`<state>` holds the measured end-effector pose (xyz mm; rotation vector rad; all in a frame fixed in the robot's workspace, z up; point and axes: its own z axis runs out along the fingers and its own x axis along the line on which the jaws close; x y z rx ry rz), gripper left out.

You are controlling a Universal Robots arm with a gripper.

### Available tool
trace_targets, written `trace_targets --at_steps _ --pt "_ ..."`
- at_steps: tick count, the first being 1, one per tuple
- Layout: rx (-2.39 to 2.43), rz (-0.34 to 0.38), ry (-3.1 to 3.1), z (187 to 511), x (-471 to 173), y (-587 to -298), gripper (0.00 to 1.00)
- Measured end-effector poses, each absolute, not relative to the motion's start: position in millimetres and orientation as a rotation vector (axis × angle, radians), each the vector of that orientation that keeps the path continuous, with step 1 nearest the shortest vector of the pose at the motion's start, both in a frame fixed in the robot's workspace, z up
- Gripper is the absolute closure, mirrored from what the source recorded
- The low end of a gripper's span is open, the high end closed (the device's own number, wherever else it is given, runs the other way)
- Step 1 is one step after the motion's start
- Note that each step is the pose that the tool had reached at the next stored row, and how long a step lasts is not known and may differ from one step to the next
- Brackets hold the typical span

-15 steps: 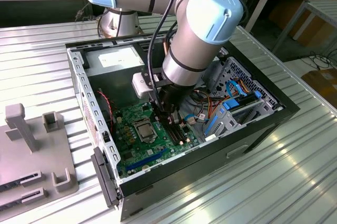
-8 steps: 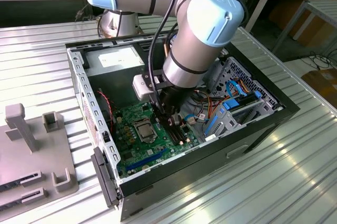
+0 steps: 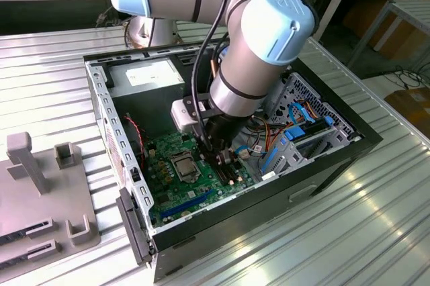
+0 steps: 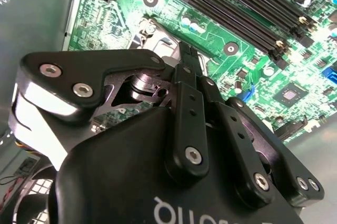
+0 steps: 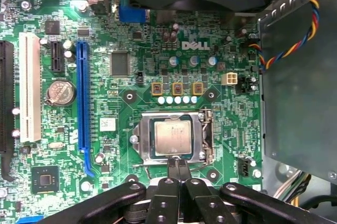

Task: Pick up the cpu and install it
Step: 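Install the first cpu locking lever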

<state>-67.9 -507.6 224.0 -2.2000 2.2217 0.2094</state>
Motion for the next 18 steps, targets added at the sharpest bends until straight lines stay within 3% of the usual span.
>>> trace_targets --at_steps 18 --pt "-2.2 0.209 2.222 223.7 -67.8 -513.5 0.89"
